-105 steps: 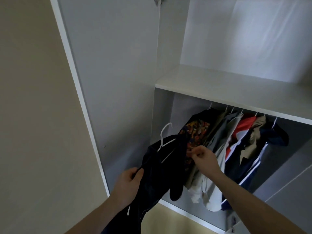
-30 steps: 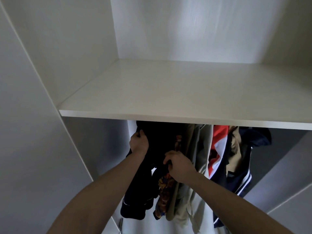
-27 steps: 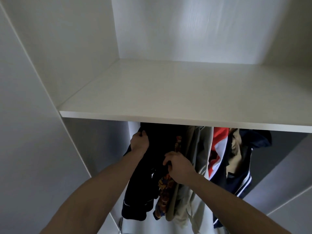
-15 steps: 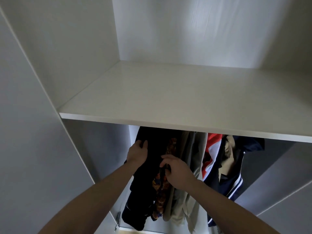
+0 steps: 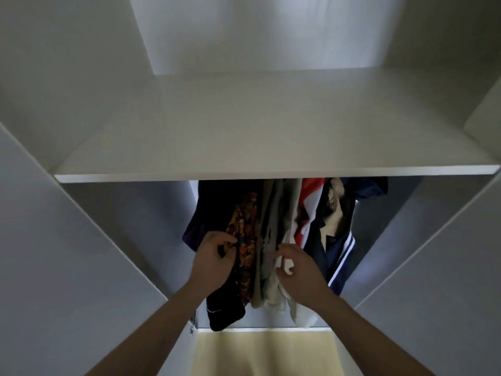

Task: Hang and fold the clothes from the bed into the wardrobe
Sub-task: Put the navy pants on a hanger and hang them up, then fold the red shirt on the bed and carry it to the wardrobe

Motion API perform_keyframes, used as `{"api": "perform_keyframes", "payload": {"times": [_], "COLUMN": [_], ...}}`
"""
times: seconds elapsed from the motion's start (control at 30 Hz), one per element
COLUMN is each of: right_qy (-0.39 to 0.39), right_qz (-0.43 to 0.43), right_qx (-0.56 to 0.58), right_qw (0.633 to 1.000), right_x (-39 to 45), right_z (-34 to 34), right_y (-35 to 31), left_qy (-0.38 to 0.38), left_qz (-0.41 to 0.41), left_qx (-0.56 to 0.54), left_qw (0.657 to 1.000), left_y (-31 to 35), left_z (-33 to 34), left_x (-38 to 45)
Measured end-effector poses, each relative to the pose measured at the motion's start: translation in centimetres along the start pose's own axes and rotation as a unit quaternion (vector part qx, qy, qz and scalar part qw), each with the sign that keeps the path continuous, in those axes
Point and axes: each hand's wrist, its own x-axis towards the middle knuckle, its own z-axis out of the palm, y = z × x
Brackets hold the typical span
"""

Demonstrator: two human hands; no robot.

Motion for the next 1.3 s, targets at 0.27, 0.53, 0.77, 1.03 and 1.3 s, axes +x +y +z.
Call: {"api": "perform_keyframes", "payload": {"times": [0.27, 0.53, 0.77, 1.03, 1.3], "right_qy": [0.210, 0.380, 0.522, 0.604, 0.678], "right_qz": [0.196, 0.371, 0.451, 0.527, 0.579], "right_qx": [0.038, 0.047, 0.055, 0.034, 0.028], "right_qw": [0.957, 0.846, 0.722, 0.596, 0.453], "right_x": [-12.1, -29.4, -47.7, -70.5, -90.9], "right_z": [-2.4, -0.8, 2.4, 9.6, 18.5], "right_y": [-0.1, -3.3, -8.7, -16.8, -26.6], "left_qy": [-0.258, -0.471, -0.603, -0.671, -0.740], "left_qz": [0.158, 0.331, 0.437, 0.502, 0.538], "left_qx": [-0.017, 0.015, 0.028, -0.005, -0.055], "left_qw": [0.953, 0.817, 0.667, 0.546, 0.400], "left_y": [5.1, 10.0, 14.4, 18.6, 20.1], "left_z": [5.3, 10.4, 13.6, 13.5, 8.7], "left_x": [-2.3, -10.5, -26.3, -50.6, -76.6]}}
